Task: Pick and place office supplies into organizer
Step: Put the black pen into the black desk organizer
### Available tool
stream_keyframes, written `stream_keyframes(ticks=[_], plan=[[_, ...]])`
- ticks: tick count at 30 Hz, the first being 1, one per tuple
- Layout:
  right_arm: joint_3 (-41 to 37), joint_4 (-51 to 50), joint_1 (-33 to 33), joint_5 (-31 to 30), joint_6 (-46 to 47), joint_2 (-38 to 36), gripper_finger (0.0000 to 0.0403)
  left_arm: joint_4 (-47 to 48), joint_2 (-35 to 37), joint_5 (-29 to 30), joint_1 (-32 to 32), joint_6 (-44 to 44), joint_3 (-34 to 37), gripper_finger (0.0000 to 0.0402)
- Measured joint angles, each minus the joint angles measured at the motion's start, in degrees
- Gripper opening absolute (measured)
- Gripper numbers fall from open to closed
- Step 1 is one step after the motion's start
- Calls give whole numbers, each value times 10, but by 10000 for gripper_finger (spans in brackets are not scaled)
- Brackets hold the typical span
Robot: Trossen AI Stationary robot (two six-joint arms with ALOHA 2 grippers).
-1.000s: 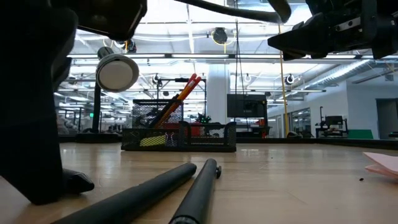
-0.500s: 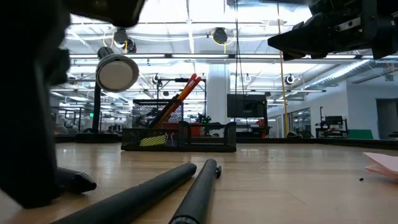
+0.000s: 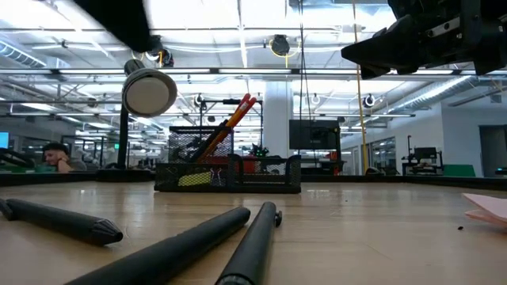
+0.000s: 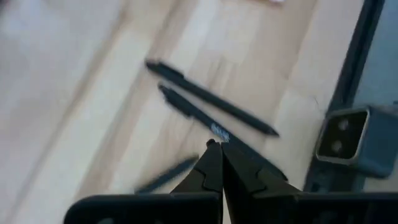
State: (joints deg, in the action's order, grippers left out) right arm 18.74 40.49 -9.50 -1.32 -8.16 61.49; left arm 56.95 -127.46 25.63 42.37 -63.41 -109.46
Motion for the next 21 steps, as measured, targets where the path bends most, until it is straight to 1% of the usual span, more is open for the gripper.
stream_keyframes(ticks=[5,11,13,19,21], plan=[[0,0,0,0,-1,0,0,5,-1,50,-14,27,0,1],[0,0,0,0,-24,0,0,17,0,53,-39,-3,22,1],[0,0,0,0,-24,0,0,16,0,44,-45,-22,42,1],[0,0,0,0,-30,0,0,16,0,-12,-48,-67,105,1],[0,0,0,-1,-35,0,0,12,0,-21,-49,-79,122,1]])
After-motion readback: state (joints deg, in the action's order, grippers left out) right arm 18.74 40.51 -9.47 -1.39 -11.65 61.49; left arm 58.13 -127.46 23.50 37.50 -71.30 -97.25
